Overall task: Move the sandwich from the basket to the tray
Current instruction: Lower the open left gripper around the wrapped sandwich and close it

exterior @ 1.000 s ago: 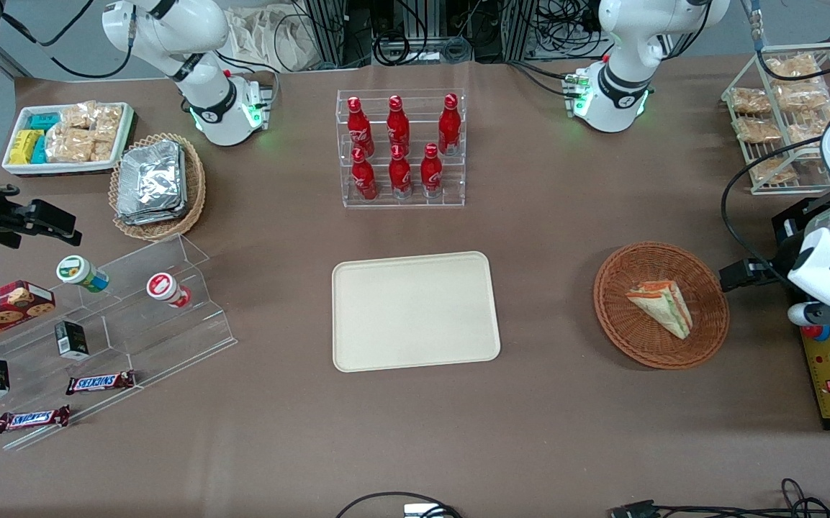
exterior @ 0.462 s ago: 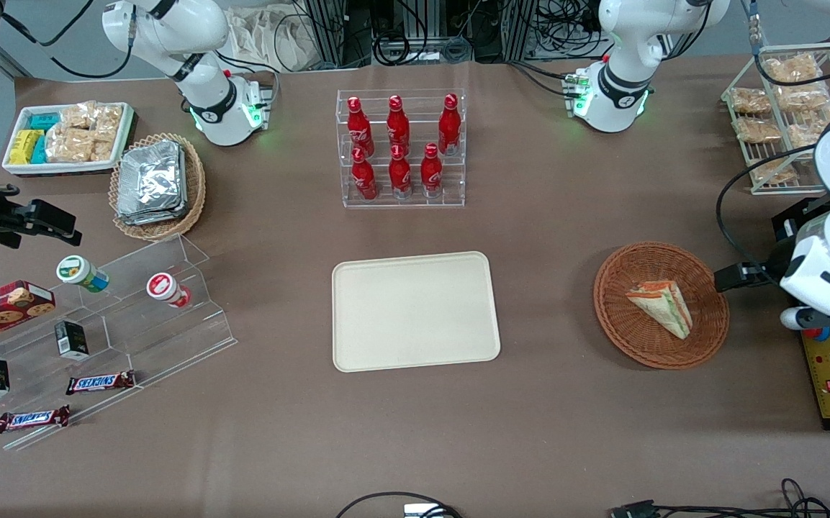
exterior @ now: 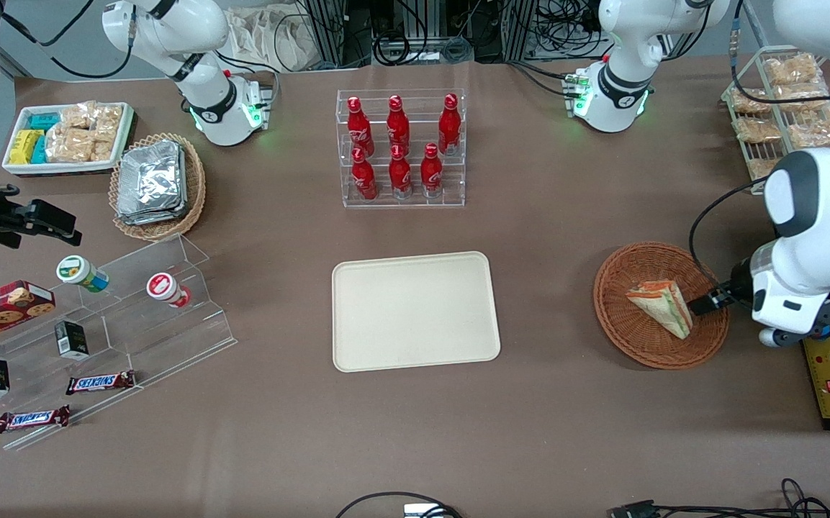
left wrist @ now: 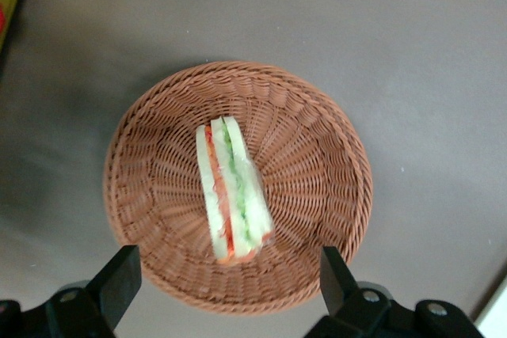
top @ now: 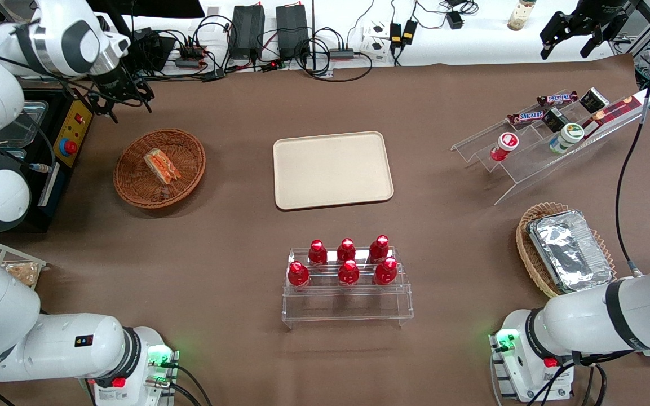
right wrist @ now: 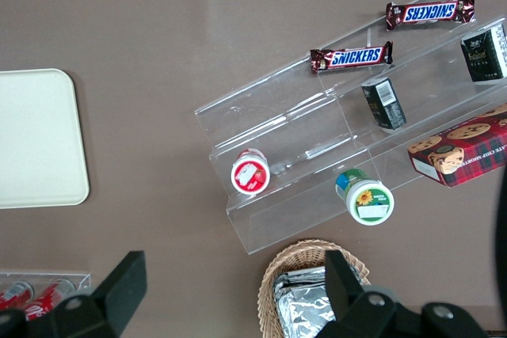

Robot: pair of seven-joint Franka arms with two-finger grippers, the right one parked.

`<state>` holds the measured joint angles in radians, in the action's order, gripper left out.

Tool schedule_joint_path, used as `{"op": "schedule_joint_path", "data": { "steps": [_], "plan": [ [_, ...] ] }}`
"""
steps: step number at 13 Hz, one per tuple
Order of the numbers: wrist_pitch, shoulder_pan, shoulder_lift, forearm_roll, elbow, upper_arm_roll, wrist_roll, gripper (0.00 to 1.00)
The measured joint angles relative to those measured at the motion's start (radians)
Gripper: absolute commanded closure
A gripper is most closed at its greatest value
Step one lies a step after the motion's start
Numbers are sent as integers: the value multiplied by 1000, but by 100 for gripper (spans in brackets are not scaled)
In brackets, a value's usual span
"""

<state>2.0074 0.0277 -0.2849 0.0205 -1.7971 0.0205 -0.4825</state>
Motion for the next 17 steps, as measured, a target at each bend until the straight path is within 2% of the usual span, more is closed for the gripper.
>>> {"op": "schedule_joint_path", "data": {
  "steps": [4,6,13,14,15,16,17],
  "plan": [
    [178,1,-98,-67,-77,-1,-142,0],
    [199,4,-133,-99,-85,-3,-159,0],
    [233,49,-185,-124,-116,-7,-165,0],
    [234,48,-192,-154,-116,-6,-165,6],
    [234,46,-200,-177,-117,-6,-166,44],
    [235,45,-207,-186,-117,-6,-170,92],
    [235,43,-211,-188,-117,-6,-181,100]
  ]
}}
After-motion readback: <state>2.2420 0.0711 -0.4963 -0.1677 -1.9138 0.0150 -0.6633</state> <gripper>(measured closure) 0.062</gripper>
